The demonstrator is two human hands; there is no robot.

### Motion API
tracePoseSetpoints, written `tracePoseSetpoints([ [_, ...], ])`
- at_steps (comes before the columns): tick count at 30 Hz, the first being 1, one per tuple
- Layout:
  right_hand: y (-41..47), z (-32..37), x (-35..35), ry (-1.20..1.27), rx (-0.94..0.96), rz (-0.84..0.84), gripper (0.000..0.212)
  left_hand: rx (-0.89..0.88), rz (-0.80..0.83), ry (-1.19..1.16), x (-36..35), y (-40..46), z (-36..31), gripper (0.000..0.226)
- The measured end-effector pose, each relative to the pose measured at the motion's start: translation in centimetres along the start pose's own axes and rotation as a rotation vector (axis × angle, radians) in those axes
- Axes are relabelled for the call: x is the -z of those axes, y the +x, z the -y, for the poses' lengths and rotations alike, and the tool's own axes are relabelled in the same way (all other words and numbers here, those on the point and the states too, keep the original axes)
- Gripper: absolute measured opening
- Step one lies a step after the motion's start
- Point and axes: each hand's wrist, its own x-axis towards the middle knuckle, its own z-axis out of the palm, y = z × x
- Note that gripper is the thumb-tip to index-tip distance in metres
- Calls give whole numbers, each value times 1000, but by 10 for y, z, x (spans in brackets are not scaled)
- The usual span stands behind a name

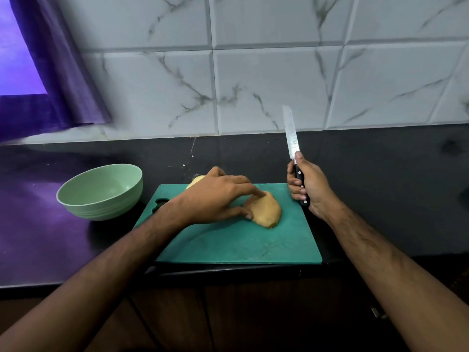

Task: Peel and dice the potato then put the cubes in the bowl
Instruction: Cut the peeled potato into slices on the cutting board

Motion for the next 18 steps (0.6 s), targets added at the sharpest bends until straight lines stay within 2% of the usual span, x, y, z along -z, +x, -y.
tracePoseSetpoints([
  [5,-1,0,1,28,-2,-5,46,67,32,50,-7,33,0,54],
  [8,-1,0,3,28,-14,-11,47,40,66,76,-1,41,0,56],
  [12,-1,1,3,28,-11,-2,47,113,30,-71,21,14,30,57],
  [14,0,1,3,22,-11,8,47,219,107,-121,34,-10,53,71],
  [18,1,1,2,21,-9,23,48,405,358,-115,55,-42,76,110],
])
